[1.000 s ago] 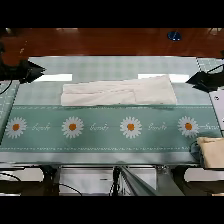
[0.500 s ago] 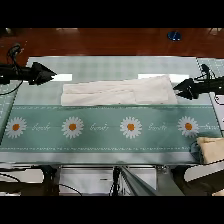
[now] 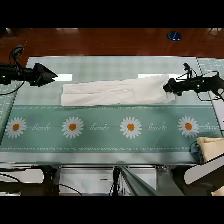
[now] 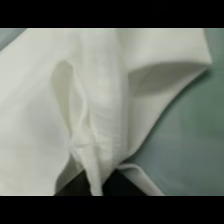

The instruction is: Fold the shirts.

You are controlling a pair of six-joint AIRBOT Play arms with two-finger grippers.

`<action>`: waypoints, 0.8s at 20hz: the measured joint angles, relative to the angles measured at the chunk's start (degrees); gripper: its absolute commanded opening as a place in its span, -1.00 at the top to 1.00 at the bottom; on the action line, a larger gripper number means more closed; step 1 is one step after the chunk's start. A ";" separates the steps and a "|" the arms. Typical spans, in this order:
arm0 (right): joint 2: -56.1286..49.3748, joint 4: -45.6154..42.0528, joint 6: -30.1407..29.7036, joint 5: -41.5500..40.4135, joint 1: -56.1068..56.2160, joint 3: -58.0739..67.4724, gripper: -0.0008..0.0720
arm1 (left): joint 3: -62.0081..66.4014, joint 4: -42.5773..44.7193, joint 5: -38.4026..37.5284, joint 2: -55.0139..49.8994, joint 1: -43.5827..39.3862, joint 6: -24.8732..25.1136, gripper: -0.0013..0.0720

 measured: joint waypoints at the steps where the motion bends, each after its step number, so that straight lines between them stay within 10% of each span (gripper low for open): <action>1: 0.79 0.79 -0.63 0.20 0.28 0.04 0.91 | 0.00 0.00 0.02 0.04 -0.02 -0.28 0.05; 5: 7.80 3.10 -1.64 2.67 0.33 0.09 0.91 | 0.02 -1.49 -0.66 0.15 -1.40 -1.20 0.88; 16: 23.10 3.87 5.90 10.78 -0.02 0.09 0.91 | 0.02 -4.70 12.17 -0.83 -26.10 -5.90 0.88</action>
